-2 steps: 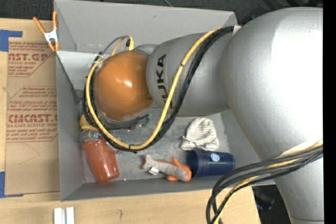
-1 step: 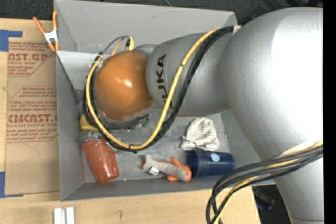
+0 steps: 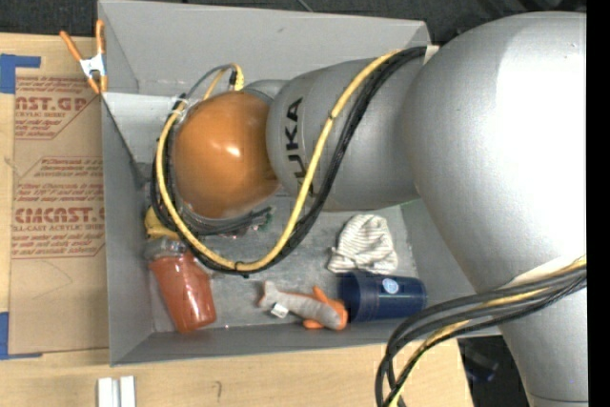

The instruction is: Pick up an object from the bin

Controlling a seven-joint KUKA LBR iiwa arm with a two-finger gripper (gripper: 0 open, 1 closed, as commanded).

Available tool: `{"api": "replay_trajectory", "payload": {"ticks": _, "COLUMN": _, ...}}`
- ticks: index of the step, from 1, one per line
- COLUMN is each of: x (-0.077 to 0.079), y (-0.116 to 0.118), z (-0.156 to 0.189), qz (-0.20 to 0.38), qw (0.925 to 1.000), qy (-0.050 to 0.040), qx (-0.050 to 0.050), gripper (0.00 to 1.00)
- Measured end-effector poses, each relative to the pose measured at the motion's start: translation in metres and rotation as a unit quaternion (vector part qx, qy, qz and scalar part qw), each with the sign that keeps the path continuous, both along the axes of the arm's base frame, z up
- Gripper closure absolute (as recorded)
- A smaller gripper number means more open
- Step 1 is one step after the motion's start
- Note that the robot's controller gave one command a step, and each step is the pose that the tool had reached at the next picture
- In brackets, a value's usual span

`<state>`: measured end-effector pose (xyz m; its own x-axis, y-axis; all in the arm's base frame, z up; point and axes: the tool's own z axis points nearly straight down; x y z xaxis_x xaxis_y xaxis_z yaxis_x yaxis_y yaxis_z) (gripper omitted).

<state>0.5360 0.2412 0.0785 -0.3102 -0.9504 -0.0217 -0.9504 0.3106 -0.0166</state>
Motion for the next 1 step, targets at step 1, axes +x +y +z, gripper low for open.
{"api": "replay_trajectory", "payload": {"ticks": 1, "x": -0.0034, "y": -0.0011, "z": 0.0173, "qz": 0.001, "qw": 0.9999, "qy": 0.0094, "qx": -0.006, "gripper": 1.0}}
